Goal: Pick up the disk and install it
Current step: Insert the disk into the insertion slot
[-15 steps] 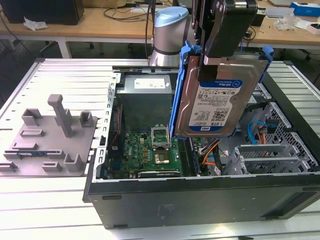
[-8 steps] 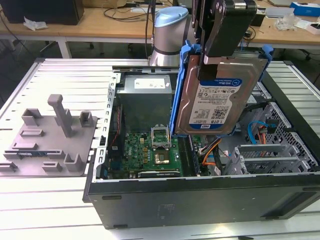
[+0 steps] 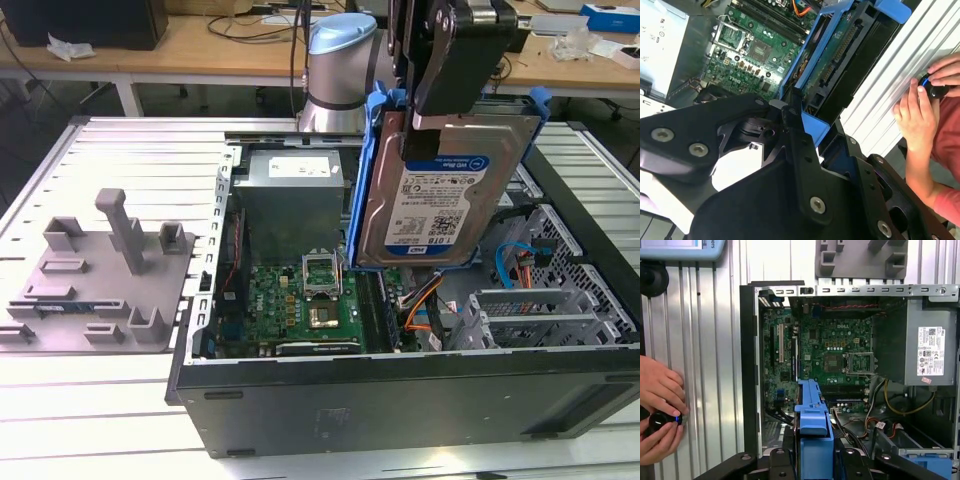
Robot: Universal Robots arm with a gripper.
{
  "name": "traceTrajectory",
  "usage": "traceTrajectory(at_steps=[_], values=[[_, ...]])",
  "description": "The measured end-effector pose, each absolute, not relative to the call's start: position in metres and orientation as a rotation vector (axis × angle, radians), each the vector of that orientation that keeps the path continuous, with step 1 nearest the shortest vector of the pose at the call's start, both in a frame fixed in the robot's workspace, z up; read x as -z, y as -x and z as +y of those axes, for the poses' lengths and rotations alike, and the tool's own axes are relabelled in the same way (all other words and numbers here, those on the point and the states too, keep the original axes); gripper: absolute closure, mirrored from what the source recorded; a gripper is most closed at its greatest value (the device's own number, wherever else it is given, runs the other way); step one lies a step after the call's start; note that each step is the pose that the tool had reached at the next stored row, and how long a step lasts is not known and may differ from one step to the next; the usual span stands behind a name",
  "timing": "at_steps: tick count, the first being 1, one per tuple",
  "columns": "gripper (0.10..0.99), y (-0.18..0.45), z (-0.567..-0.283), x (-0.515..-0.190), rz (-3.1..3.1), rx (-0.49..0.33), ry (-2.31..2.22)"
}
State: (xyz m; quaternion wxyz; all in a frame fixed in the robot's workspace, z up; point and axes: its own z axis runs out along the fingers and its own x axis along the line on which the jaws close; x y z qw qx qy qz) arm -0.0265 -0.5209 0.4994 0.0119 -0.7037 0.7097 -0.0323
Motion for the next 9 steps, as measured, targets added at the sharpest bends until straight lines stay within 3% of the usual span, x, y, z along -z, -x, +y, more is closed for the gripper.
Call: traceTrajectory(at_steps=[9], values=[[0.718, 0.0256, -0.5225, -0.4992, 2.209, 0.096, 2.191]])
